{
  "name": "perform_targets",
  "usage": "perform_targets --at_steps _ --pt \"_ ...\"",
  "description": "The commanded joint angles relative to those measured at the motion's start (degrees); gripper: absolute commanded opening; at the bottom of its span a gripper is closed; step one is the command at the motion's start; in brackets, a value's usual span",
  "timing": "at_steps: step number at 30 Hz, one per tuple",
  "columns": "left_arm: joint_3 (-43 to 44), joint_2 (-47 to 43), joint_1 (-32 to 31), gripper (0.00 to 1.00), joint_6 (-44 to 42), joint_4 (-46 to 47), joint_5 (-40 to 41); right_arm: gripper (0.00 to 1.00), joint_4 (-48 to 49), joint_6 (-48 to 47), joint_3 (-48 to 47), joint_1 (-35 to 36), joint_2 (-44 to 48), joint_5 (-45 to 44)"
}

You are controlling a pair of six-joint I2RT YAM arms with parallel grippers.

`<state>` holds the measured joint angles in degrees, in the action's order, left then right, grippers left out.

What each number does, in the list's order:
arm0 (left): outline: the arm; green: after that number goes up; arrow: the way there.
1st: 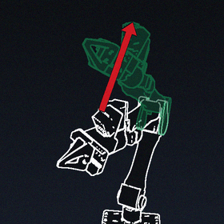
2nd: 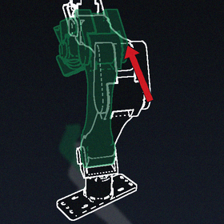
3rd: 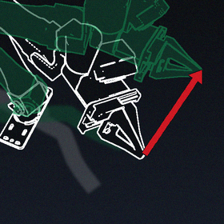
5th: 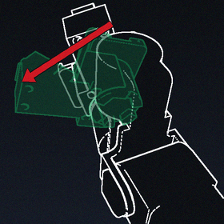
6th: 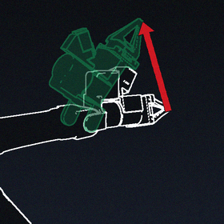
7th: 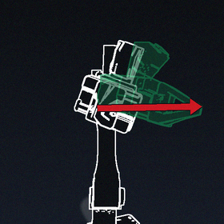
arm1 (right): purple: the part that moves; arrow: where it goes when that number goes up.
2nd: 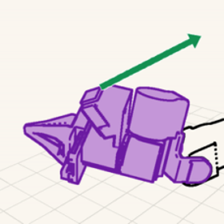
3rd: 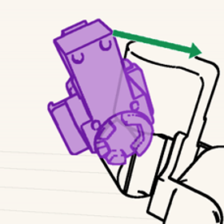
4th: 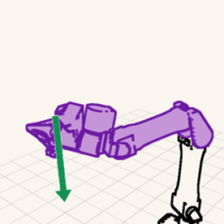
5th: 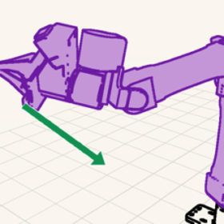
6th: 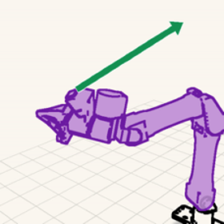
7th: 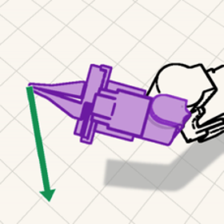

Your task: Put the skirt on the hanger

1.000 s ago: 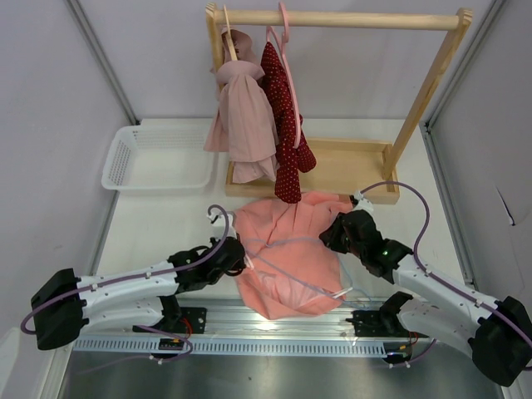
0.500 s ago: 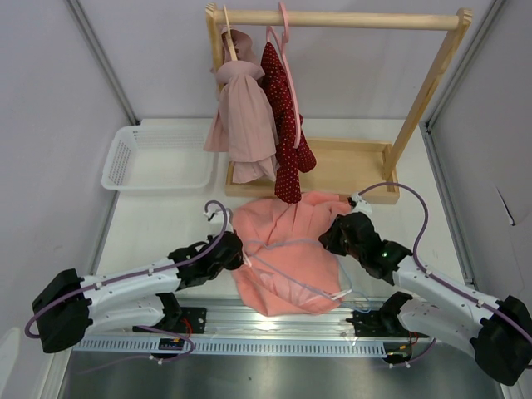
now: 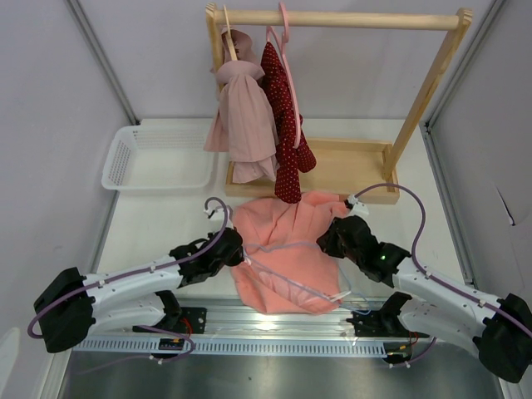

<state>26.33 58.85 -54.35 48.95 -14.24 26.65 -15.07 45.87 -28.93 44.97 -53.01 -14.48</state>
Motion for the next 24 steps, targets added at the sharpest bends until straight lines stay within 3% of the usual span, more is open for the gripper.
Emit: perform_targets --at_steps 1,24 --pt "2.3 -0.6 1.0 0.0 -1.5 1.8 0.7 0.0 -1.3 0.2 -0.1 0.6 0.4 -2.7" --pt "5.7 0.5 0.5 0.0 -5.4 3.1 -4.6 0.0 -1.2 0.6 -3.5 5.7 -2.6 -8.0"
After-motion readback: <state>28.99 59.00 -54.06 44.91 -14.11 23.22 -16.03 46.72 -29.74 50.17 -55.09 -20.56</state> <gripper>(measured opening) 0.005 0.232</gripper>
